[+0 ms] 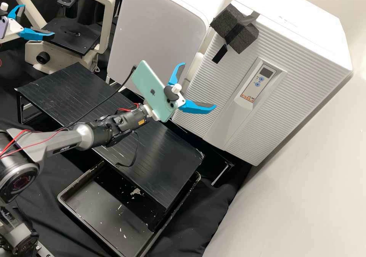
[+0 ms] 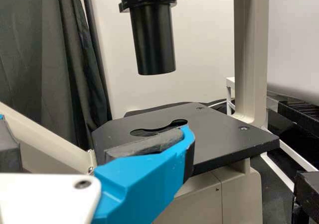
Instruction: Open the incubator door
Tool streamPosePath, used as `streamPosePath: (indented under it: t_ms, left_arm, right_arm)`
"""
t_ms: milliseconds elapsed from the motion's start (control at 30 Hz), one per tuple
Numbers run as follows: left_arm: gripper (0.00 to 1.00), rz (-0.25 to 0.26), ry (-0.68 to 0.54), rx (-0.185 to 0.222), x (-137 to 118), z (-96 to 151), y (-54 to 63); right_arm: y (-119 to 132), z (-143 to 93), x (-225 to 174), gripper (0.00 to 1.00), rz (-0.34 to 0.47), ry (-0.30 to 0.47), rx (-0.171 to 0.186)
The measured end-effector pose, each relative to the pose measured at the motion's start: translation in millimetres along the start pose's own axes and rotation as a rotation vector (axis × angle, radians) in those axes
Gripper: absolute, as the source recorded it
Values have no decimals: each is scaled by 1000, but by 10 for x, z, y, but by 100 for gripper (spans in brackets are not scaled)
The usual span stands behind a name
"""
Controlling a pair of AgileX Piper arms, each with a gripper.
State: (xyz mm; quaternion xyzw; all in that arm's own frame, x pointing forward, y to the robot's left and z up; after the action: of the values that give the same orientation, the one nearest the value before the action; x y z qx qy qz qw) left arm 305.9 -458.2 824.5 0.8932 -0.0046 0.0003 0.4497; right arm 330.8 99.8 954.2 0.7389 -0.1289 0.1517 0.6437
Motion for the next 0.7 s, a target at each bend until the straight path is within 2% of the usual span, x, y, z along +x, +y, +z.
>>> streamPosePath:
  t_ms: [233,400,433,633,700]
  left_arm:
    - [100,0,0,0,0,0,0]
    - [100,0,0,0,0,0,0]
    - [100,0,0,0,0,0,0]
    - [100,0,0,0,0,0,0]
    - [100,0,0,0,0,0,0]
  right_arm:
    - [23,-36,133,100,12,-24,-17]
    - [27,-41,164,100,16,-29,-14]
    - [29,-39,164,0,18,-32,-9]
    - [53,-21,172,0,34,-62,6]
    - [49,-9,173,0,24,-71,-8]
